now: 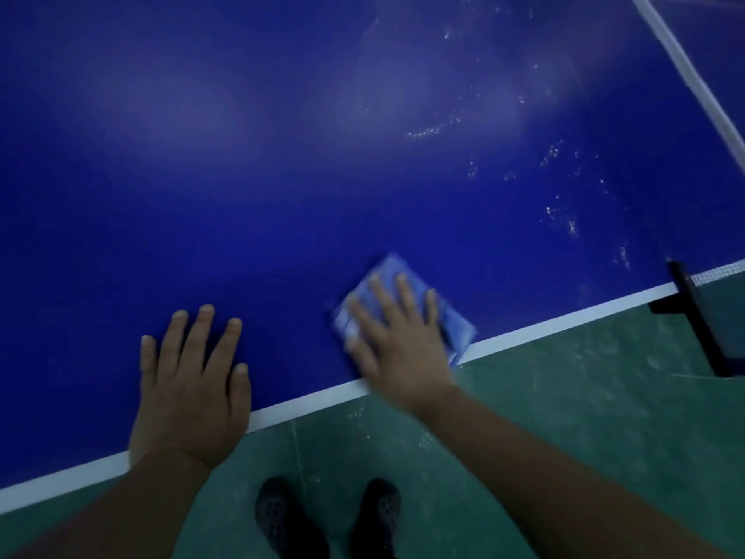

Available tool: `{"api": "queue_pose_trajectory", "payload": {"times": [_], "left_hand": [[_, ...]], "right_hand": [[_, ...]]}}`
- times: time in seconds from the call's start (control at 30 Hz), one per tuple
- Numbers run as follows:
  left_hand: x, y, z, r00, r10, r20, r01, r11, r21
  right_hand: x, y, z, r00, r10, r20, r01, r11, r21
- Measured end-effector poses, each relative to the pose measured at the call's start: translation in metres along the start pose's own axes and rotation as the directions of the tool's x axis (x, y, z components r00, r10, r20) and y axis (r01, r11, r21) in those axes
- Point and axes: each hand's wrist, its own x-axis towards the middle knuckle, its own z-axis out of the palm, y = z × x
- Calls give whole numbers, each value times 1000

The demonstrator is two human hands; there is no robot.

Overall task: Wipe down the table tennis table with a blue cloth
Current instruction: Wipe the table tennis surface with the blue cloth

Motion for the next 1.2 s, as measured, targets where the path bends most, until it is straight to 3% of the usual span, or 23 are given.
{"api": "queue_pose_trajectory", "payload": {"times": [0.07, 0.1, 0.17, 0.27, 0.33, 0.4, 0.47, 0.53, 0.57, 0.77, 0.93, 1.1, 1.2], "left_hand": [[0, -1, 0, 1000, 5, -7, -5, 1000, -3], [0, -1, 1, 1000, 5, -9, -5, 1000, -7], [0, -1, 1, 1000, 2, -1, -2, 1000, -7], [0, -3, 3, 1000, -7, 18, 7, 1000, 0], [0, -4, 3, 1000, -15, 25, 15, 1000, 1], [0, -4, 4, 1000, -12, 21, 12, 1000, -5], [0, -3, 4, 1000, -7, 7, 7, 1000, -4], [0, -3, 4, 1000, -8, 6, 8, 1000, 1], [0, -3, 4, 1000, -9, 8, 9, 1000, 1], [-1, 1, -4, 999, -20, 37, 19, 1000, 24], [15, 12, -14, 999, -49, -6, 49, 999, 16], [97, 41, -25, 983, -136, -124, 128, 989, -71], [166, 58, -31, 969, -188, -157, 174, 980, -100]], "right_hand": [[-17, 9, -1, 979, -193, 71, 194, 981, -8], [-12, 29, -6, 986, -155, 67, 155, 988, 3], [11, 74, -18, 992, 122, 30, -122, 992, 23], [55, 119, -35, 821, 568, 58, -571, 813, 113], [81, 103, -36, 746, 663, 65, -664, 733, 150], [91, 56, -27, 852, 520, 54, -523, 846, 105], [70, 0, -15, 990, 137, 33, -139, 987, 85], [32, -23, -8, 976, -203, 75, 200, 979, 40], [20, -13, -8, 962, -258, 91, 257, 966, 20], [34, 71, -27, 996, -29, 86, 28, 999, 15], [90, 82, -31, 958, -233, 168, 235, 972, 5], [149, 93, -33, 843, -518, 148, 523, 852, 0], [207, 96, -32, 781, -616, 106, 615, 787, 41]]}}
